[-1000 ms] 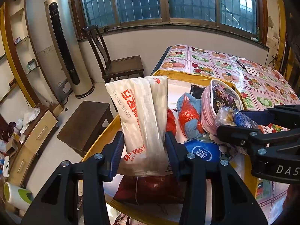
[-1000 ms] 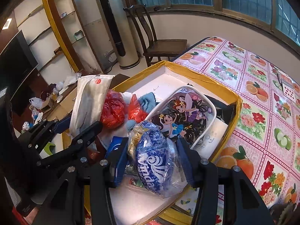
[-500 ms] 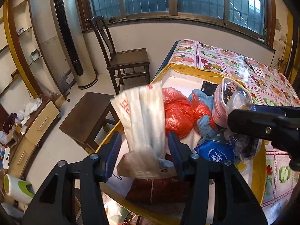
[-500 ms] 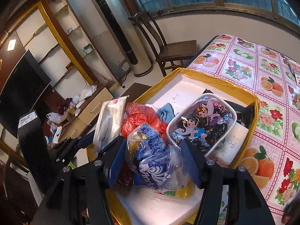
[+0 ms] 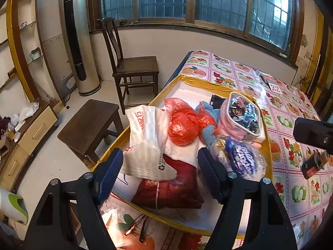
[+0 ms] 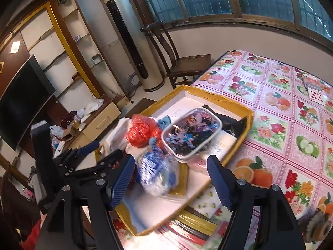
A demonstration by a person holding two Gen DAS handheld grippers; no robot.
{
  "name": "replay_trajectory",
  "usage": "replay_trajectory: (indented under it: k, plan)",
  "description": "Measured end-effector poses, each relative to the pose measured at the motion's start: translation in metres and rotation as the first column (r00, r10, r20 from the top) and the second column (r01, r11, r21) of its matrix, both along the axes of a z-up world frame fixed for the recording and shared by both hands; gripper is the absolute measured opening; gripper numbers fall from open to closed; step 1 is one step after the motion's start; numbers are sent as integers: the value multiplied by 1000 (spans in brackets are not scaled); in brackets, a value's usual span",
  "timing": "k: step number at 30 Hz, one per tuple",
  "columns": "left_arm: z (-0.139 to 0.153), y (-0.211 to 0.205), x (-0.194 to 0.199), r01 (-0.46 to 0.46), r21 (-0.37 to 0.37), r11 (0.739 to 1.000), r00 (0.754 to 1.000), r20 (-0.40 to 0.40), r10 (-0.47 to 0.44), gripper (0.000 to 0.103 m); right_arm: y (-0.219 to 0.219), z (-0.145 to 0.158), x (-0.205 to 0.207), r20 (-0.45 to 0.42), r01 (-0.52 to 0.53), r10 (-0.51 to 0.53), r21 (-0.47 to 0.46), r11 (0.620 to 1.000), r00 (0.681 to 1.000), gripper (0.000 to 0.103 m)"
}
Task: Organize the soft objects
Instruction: 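Move both grippers back from the box toward the items on the table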
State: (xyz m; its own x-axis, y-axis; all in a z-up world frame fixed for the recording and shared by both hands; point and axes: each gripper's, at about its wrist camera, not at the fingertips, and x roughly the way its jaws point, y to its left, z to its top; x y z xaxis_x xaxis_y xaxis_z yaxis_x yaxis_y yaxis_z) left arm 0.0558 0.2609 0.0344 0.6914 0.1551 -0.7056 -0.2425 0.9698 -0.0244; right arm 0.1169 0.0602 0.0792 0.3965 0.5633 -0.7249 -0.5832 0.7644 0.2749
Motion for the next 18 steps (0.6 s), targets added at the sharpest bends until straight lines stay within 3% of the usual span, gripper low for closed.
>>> replay_trajectory:
  k: [4, 7, 9, 13, 18]
  plan:
    - [7, -29, -13, 98, -51, 994, 995, 7, -98, 74, -22, -24, -5, -14, -13, 11, -144, 990, 1000, 76]
    - [6, -50, -23, 181, -138, 974, 983, -4, -183, 74, -32, -49, -3, -20, -19, 14, -252, 968, 1000, 76]
    - [4, -63, -30, 208, -144, 967, 977, -9, -211, 74, -36, -63, -3, -36, -29, 20, -294, 955, 999, 76]
    - [-5, -75, -36, 185, -108, 977, 982, -29, -189, 74, -32, -80, 0, -5, -17, 16, -362, 932, 1000, 76]
    - [-10, -63, -49, 147, -99, 984, 988, -26, -151, 74, -15, -94, 9, 76, 53, -19, -482, 875, 997, 76]
